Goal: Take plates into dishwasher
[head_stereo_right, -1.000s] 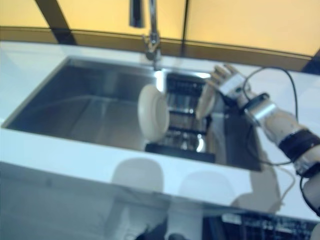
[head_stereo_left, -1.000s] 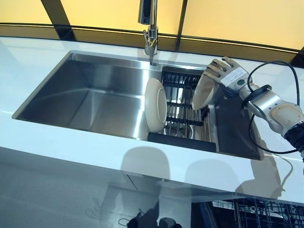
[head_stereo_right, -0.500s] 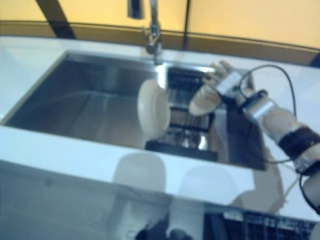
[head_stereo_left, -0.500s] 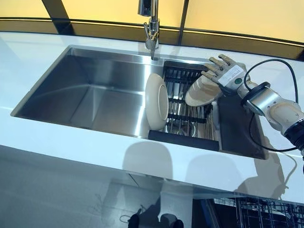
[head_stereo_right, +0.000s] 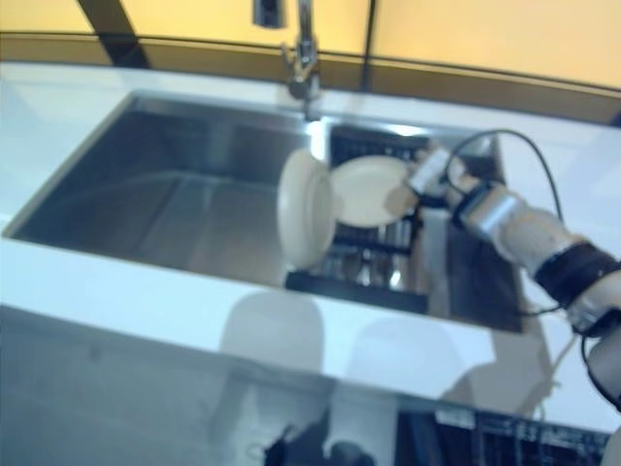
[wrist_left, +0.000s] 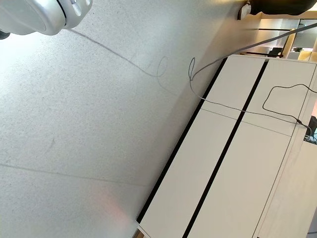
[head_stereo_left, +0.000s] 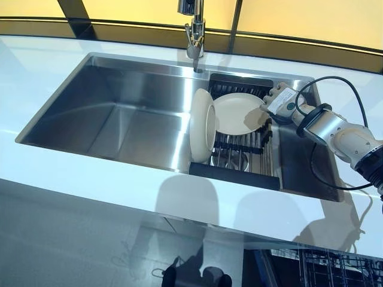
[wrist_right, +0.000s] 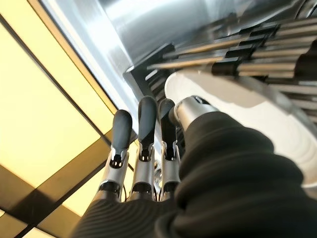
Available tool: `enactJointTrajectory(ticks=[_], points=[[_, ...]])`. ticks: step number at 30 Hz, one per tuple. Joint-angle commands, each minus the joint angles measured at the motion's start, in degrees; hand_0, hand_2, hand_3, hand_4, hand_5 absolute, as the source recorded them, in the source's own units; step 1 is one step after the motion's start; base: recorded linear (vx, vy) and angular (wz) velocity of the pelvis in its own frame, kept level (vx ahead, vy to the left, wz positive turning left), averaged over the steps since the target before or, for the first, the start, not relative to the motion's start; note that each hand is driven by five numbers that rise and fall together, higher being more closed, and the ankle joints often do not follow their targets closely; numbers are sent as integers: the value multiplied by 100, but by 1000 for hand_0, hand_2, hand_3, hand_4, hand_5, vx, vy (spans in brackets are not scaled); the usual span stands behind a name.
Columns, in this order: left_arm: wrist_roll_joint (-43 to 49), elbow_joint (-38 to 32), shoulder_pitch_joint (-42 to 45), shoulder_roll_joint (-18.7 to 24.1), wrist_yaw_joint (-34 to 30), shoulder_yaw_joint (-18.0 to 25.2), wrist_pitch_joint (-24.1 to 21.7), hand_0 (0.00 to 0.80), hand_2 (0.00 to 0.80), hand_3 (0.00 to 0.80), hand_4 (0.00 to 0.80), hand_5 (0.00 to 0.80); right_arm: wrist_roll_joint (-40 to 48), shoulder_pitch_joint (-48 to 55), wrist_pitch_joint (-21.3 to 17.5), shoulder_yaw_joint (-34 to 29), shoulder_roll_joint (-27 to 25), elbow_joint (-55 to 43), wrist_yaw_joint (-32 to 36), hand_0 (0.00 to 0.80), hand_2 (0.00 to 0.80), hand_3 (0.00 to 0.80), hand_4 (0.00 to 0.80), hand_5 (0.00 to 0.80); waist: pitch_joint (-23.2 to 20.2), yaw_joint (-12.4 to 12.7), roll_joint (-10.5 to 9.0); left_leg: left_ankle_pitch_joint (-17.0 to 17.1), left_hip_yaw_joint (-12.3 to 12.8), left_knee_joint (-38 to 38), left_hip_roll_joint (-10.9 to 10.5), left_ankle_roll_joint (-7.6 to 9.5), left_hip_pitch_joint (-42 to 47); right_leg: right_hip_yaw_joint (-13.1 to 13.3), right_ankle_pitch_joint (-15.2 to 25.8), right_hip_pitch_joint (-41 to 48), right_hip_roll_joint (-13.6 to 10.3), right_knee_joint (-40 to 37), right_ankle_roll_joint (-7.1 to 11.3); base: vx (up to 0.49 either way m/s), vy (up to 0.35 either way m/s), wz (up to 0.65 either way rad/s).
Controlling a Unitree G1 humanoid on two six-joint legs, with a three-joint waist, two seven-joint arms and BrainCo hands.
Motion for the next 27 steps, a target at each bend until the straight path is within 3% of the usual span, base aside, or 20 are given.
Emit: enactJointTrajectory(ticks=[1,9,18,19,20,21,23,27], points=[[-139,42,36,79,-90,37,-131,0,0,0,0,0,225,-846,58,472,-103,25,-38,800,800,800,800,800,-24,73,-301,141,118,-75,-70,91,-172,-111,49,-10,-266,-14,556,0,0,0],[-77,73,19,70,-45,77,-116,0,0,0,0,0,565,-851,54,465,-70,155,69,800,800,800,800,800,-102,69,-336,121,133,-75,-80,95,-119,-89,26,39,-245,-14,542,0,0,0],[17,116,24,24,5,61,-102,0,0,0,0,0,1288,-674,393,136,-48,300,9,800,800,800,800,800,-260,17,-375,65,174,-75,-79,98,12,-34,0,139,-232,-14,548,0,0,0],[20,127,21,27,-2,67,-98,0,0,0,0,0,1543,-670,460,100,-41,306,9,684,684,684,684,684,-274,13,-377,59,183,-75,-81,101,32,-26,-3,156,-233,-14,547,0,0,0],[26,130,22,27,-9,75,-94,0,0,0,0,0,1673,-661,502,52,-36,300,23,279,279,279,279,279,-284,7,-378,51,188,-75,-83,102,48,-18,-7,167,-232,-14,546,0,0,0],[32,130,25,27,-12,79,-95,0,0,0,0,0,1767,-644,517,14,-35,293,25,223,223,223,223,223,-292,4,-380,47,189,-75,-85,102,54,-15,-9,172,-231,-14,545,0,0,0],[65,138,18,10,8,83,-82,0,0,0,0,0,1901,-537,504,-94,-22,281,29,0,0,0,0,0,-329,-8,-386,37,188,-75,-92,101,76,0,-12,188,-232,-14,548,0,0,0],[118,162,-23,-21,69,75,-25,0,0,0,0,0,2390,-150,551,-427,100,-6,306,0,0,0,0,0,-392,-43,-402,17,218,-75,-100,113,142,44,-13,237,-236,-14,546,0,0,0]])
